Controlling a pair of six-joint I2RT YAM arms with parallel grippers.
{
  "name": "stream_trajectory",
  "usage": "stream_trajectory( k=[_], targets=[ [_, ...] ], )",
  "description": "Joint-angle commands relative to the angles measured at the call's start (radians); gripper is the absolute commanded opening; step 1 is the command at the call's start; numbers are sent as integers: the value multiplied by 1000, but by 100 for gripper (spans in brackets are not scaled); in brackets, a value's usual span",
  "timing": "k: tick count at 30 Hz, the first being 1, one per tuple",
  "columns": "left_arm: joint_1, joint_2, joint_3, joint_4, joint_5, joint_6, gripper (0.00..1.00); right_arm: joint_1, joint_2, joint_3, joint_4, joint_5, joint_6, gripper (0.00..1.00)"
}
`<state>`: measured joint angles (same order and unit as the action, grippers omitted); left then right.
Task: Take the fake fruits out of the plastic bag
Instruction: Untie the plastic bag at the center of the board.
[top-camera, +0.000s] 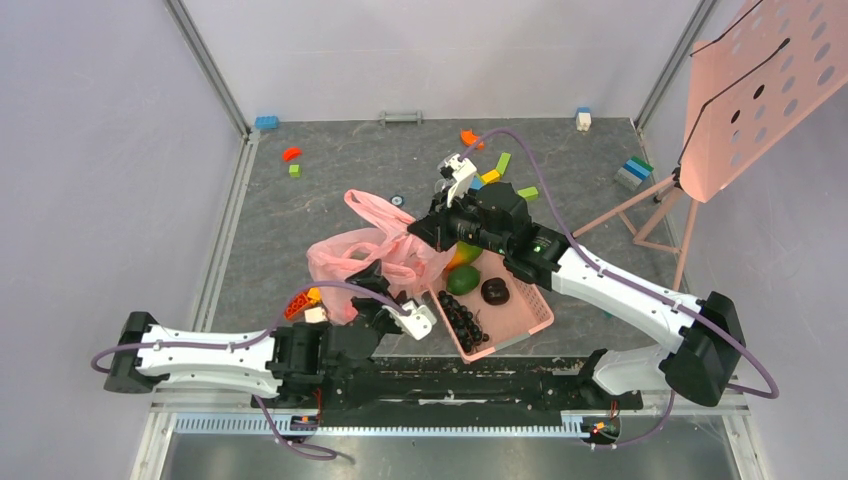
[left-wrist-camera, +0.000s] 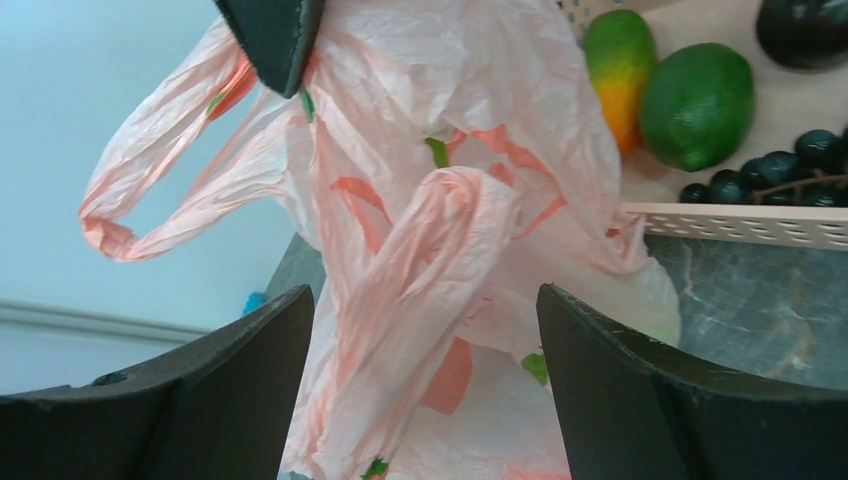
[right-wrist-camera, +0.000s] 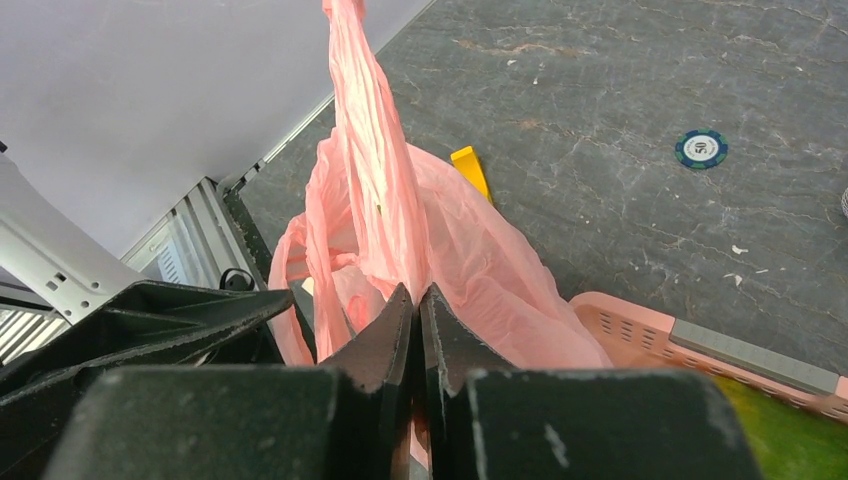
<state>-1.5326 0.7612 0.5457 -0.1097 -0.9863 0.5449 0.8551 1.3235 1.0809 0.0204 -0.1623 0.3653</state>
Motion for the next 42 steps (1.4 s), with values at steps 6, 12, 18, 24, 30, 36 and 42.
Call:
stream_trajectory(
  k=[6,12,18,24,30,36,42],
  targets=[
    [50,78,-22,255,-156,117,83,-4,-24,20,33,-24,-8,5],
    [103,63,13,357,-163,168,41,-4,-62,-15,35,7,-13,5],
    [210,19,128,332,-183,18,7,-33,-95,-22,50,60,-60,6],
    [326,-126,247,128,-118,-253,2,-53,-112,-78,98,46,-74,8],
    [335,-238,243,82,-73,-302,2,-53,-132,-115,152,-111,-276,51],
    [335,-268,209,92,-48,-314,2,-53,-37,67,3,-108,-442,88],
    [335,-284,184,103,-34,-310,2,-53,135,321,-236,-33,-393,94]
  ],
)
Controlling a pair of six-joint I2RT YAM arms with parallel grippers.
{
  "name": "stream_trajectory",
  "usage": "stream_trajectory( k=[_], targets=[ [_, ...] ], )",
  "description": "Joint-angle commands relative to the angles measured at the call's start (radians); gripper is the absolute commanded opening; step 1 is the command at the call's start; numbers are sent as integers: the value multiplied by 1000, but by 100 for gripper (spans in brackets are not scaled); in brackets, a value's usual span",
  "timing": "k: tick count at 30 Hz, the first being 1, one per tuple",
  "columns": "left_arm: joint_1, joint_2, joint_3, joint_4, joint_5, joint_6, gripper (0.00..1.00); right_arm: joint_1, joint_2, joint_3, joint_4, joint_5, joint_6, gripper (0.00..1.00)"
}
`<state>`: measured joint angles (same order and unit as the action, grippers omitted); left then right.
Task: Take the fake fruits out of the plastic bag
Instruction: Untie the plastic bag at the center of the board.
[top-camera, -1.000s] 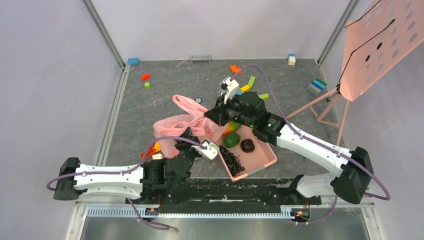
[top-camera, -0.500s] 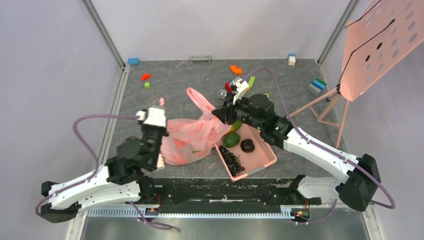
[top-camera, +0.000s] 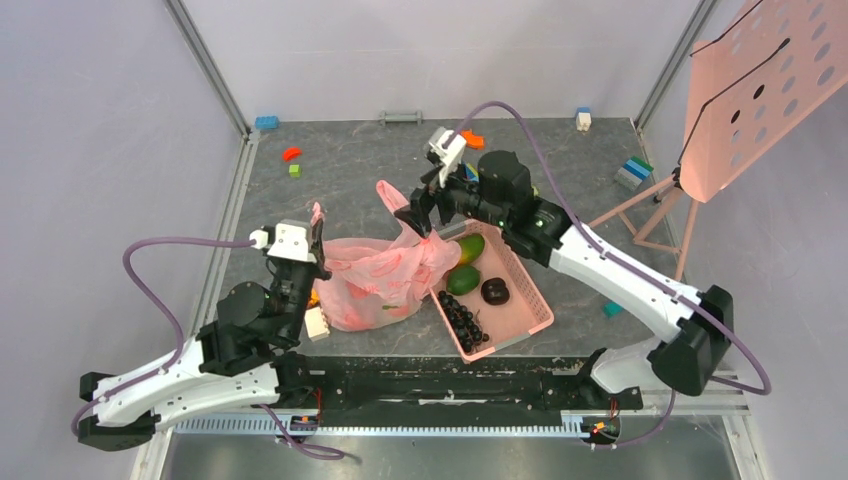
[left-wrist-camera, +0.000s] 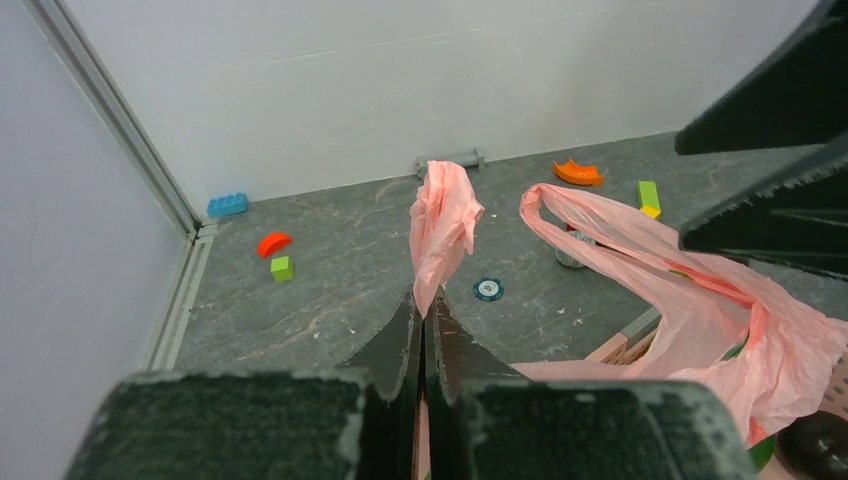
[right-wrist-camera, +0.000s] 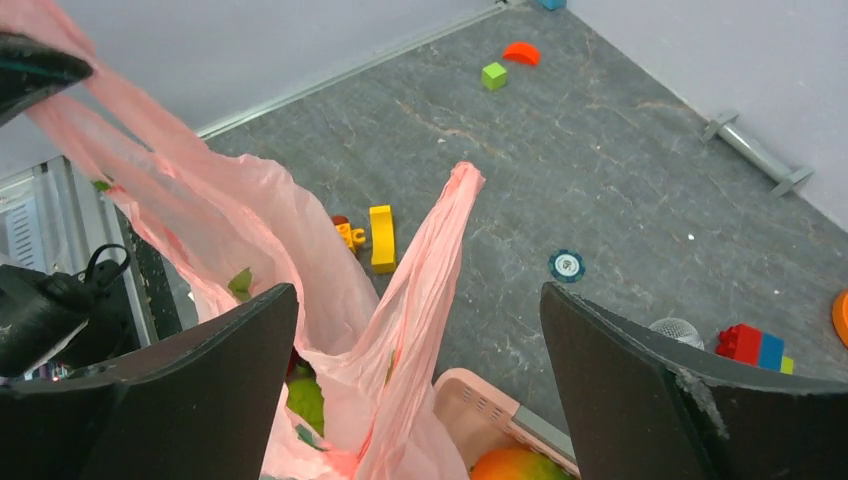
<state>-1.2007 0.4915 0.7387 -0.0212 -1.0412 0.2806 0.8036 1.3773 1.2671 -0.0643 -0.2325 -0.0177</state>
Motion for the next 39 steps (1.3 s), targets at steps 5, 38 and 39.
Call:
stream_trajectory(
  k=[5,38,39],
  targets=[
    [3,-16,-9,13,24,-35,2,-9,245,317,-322,-31,36,95],
    [661,538,566,-24,520,-201,2,-177,523,668,389,-176,335,0],
    [661,521,533,-24,535,-219,2,-176,495,605,402,-189,325,0]
  ],
)
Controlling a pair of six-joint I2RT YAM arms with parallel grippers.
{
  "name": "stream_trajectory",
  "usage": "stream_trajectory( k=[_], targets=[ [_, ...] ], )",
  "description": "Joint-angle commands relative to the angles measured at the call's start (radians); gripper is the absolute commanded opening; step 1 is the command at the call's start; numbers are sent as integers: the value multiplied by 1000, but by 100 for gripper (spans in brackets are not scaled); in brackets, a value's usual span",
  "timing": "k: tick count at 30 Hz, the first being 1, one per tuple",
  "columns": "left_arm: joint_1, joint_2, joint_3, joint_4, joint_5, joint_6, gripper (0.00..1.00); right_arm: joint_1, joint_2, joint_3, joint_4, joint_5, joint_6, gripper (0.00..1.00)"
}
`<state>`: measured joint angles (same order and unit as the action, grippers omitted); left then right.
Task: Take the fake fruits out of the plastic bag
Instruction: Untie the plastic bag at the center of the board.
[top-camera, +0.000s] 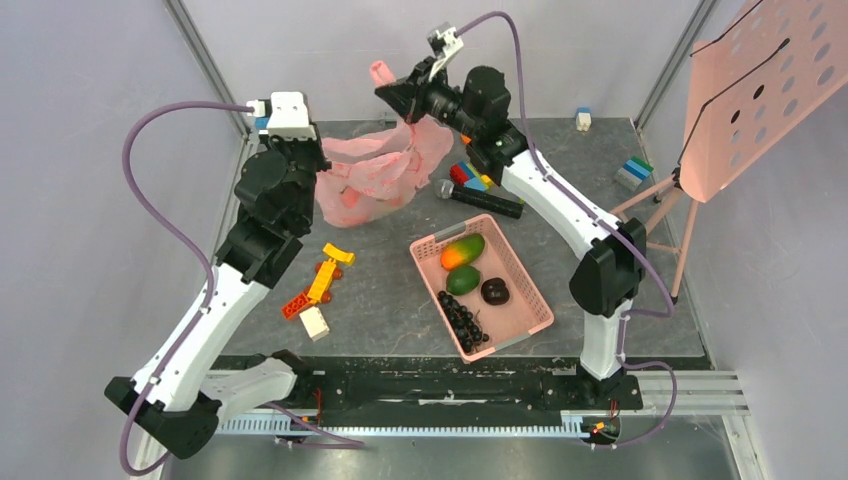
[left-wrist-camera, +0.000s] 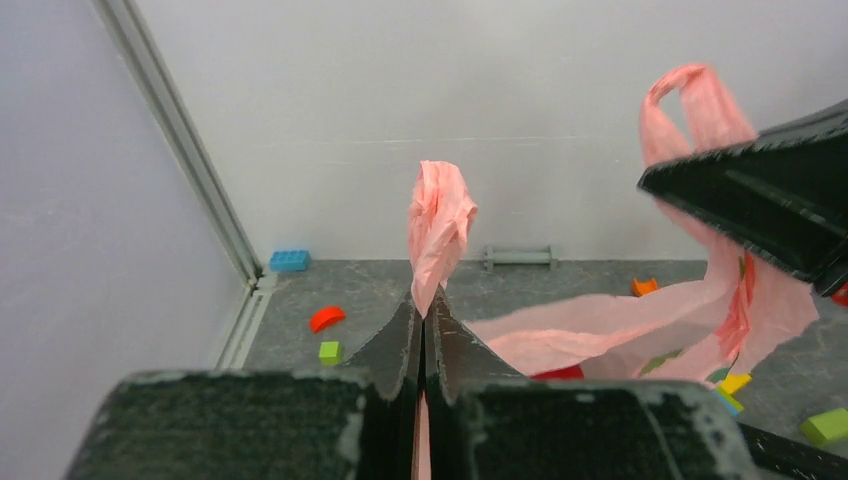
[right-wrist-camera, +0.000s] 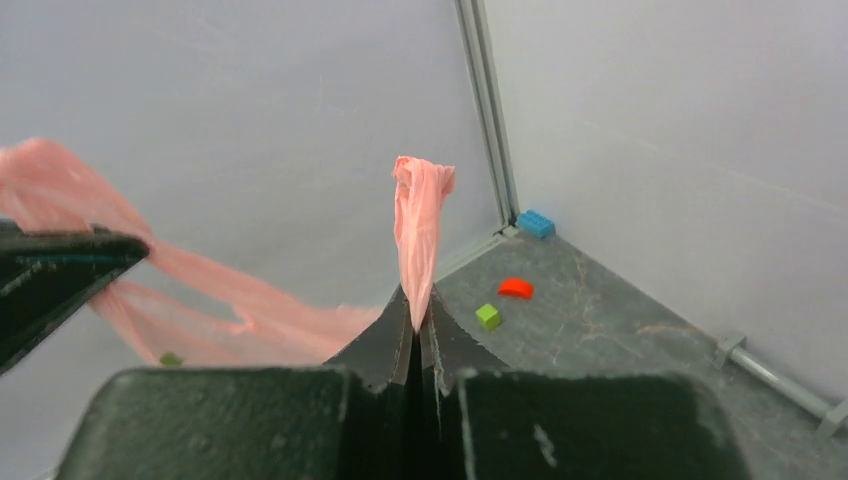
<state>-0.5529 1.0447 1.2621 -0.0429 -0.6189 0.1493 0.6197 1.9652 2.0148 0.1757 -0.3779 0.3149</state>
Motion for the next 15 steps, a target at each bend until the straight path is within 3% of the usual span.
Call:
stream_trajectory(
  k=[1,6,10,15],
  targets=[
    [13,-53,-32,5,119,-108,2,5,-123,-231,176,-54,-18,0],
    [13,-229,-355,80,155,-285,2,6,-292,-678,238,-67,-74,0],
    [13,-369,-520,59,138,-424,2,6,-464,-999,286,116,-108,0],
    [11,-523,-622,-32,91,-507,2,6,-653,-1225,303,365,-87,3]
  ],
)
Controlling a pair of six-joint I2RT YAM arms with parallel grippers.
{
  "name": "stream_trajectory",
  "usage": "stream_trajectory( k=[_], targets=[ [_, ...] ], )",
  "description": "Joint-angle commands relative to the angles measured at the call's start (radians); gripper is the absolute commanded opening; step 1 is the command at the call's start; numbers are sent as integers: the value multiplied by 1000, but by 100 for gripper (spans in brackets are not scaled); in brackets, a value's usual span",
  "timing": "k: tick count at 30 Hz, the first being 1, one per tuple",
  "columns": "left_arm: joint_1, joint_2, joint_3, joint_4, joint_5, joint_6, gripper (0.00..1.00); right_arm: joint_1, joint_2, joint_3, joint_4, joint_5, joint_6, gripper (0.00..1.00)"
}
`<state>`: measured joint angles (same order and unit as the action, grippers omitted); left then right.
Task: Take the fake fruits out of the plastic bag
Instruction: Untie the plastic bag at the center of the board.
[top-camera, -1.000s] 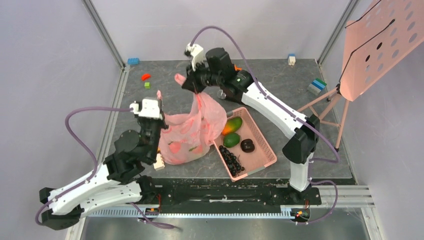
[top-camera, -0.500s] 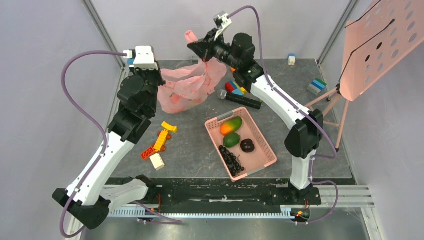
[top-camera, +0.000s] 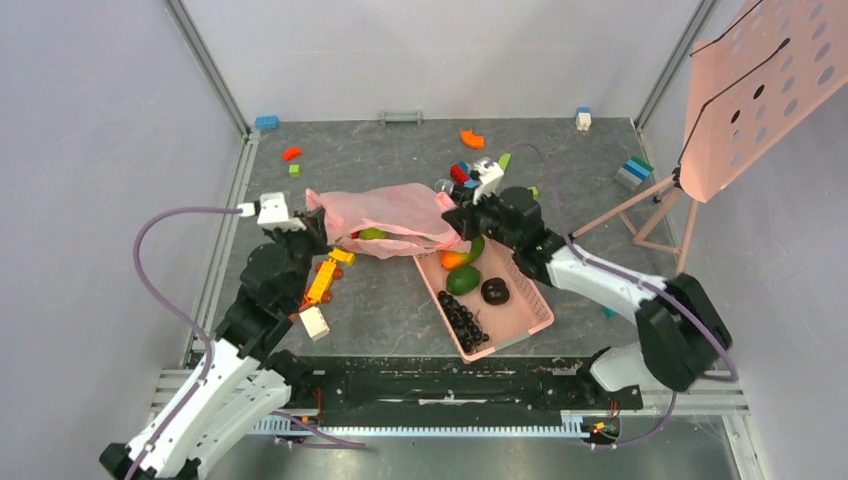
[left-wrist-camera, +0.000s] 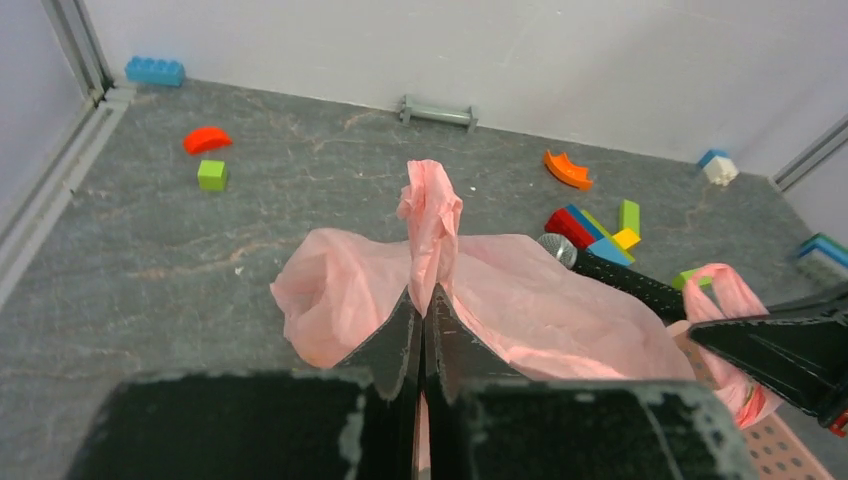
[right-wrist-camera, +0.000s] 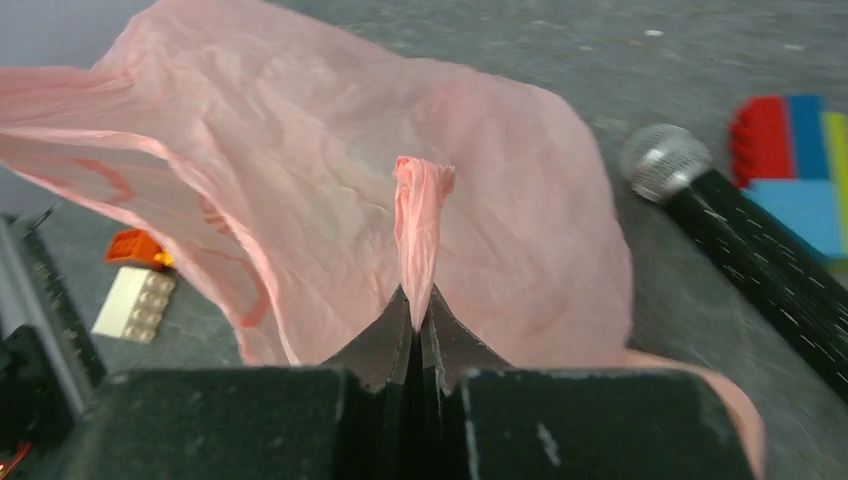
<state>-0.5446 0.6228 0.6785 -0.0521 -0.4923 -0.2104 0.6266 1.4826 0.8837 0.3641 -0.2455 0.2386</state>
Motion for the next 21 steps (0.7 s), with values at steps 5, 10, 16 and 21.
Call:
stream_trajectory(
  k=[5,10,16,21],
  targets=[
    [3,-203,-61,-85,23,-163,2,-1,-302,-161,72,329,-7,25],
    [3,-259,-82,-112,185,-162,2,1,-401,-93,-9,269,-77,54],
    [3,-276,-94,-185,203,-194,2,31,-394,131,-238,204,-167,62],
    [3,-290,-94,-212,158,-205,2,166,-312,279,-348,284,-218,57]
  ],
)
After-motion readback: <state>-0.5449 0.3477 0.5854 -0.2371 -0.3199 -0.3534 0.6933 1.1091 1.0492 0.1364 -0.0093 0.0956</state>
